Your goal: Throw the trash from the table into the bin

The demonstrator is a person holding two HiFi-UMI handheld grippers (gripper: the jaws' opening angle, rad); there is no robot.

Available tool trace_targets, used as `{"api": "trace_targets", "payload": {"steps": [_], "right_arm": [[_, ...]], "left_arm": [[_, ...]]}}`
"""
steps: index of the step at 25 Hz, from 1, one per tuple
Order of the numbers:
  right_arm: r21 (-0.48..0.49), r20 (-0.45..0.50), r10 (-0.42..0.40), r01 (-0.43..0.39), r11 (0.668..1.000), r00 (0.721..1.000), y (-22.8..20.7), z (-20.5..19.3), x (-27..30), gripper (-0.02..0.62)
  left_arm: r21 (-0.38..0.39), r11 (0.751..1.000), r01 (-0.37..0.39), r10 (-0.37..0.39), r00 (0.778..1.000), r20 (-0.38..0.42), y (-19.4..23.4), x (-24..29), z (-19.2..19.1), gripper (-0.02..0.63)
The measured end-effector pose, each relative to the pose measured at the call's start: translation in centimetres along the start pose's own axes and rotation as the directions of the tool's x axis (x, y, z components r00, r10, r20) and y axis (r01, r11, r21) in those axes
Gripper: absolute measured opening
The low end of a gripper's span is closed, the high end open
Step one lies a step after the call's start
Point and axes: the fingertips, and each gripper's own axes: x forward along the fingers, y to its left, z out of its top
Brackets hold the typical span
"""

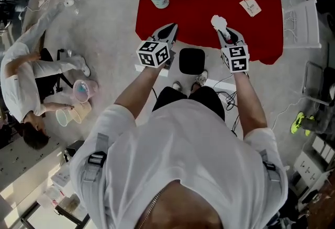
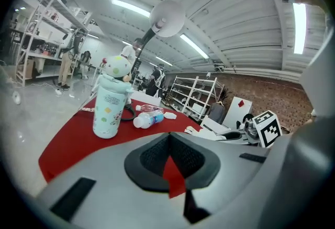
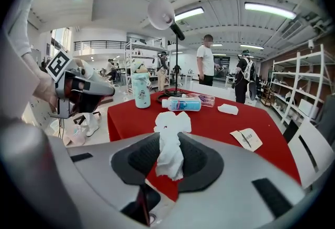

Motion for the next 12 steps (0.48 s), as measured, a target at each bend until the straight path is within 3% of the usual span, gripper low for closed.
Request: {"api": "trace_targets", "payload": {"steps": [12], "right_arm": [[0.027,-0.076,0.022,-0.02,0.999,0.997,10.2,-6.4,-3.5,0.107]], "left_arm": [[-0.018,0.998,-0.052,0.051,0.997,-0.058,3.0,-8.6,-7.1,0.009]]}}
